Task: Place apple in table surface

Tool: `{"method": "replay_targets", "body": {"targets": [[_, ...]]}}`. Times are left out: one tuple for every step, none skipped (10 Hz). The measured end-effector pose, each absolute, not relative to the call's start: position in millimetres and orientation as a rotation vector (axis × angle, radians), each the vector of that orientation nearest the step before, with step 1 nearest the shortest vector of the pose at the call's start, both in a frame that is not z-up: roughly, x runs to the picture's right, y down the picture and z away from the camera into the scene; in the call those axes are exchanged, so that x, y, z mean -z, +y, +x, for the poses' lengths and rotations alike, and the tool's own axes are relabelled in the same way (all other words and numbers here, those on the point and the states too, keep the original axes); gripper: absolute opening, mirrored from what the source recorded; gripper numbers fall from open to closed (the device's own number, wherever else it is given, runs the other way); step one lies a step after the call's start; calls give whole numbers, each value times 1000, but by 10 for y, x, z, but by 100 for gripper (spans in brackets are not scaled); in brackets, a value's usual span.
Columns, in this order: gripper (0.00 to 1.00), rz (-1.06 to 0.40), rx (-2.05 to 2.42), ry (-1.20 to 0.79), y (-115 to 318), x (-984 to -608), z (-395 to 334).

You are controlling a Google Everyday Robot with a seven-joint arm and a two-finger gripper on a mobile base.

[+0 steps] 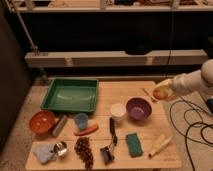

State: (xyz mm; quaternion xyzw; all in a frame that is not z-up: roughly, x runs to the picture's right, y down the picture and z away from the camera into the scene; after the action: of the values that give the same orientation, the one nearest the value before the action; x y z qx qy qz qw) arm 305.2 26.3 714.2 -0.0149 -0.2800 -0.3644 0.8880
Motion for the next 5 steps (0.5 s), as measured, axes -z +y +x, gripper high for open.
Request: {"method": "replay_targets", "body": {"targets": [[0,-54,749,-553,419,-7023,3144],[0,-64,727,-486,575,-6886,3239],[0,-64,705,-440,680,-6795,3336],[0,-63,692,-408,743,-6729,3390],[0,-62,689,-397,768,-6709,3396]]}}
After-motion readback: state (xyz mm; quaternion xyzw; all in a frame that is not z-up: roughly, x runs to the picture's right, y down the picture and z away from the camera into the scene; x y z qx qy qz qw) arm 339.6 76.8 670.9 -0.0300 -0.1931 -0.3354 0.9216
